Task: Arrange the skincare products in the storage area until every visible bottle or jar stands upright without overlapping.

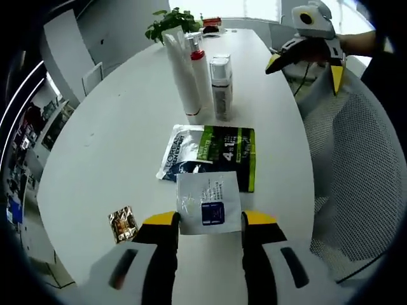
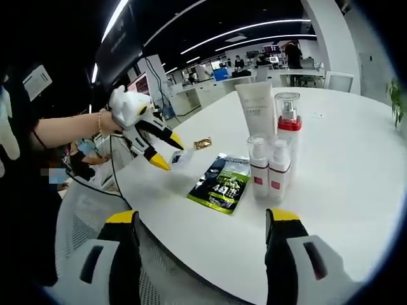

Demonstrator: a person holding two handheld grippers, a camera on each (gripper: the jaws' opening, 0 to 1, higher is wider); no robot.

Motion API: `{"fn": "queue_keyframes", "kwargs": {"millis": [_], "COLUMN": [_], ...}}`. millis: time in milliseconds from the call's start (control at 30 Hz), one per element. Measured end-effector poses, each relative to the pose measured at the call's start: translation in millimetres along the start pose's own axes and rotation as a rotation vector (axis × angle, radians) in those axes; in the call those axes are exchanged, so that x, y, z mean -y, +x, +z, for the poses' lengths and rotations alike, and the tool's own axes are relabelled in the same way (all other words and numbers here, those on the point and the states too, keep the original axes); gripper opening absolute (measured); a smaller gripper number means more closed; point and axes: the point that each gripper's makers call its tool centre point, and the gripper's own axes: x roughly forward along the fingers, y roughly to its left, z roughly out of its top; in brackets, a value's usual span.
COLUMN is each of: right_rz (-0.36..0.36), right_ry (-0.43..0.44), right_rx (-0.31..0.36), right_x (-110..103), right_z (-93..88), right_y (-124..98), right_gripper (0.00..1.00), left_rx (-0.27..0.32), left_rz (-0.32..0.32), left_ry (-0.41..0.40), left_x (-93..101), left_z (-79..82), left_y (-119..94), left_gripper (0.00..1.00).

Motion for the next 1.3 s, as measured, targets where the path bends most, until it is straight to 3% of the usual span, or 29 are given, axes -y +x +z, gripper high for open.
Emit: {"fn": "queue_keyframes", "kwargs": {"millis": [133,300,533,833,1300], "right_rz": [0.012,0.013,0.139,0.207,0.267], "right_ry": [-0.002,0.04,0.11,0.183,0.268], "right_rx": [0.004,0.078,0.099,0.144,0.16], "right_x": [-3,-5,-33,-47,-54], "right_z": [2.4,17.1,26.8,43.9,60.4], "right_y": [1,5,22,42,58], "right_gripper": [0.71,0.56,0.39,0.34,0.23], "left_rx": [0.016,0.033,0.038,0.06,0.08], "left_rz": [0.0,0.004,0.012,0.016,0.009], "left_ry": [0.007,0.028,0.061,0.081,0.119], "left_x": [7.3,21.7,32.5,53.5,66.6], "left_z": [6.6,18.1,24.2,43.6,59.3], "left_y": [-7,-17,-26,-37,-40], "left_gripper": [0.38,0.38,0.38,0.38,0.38]}}
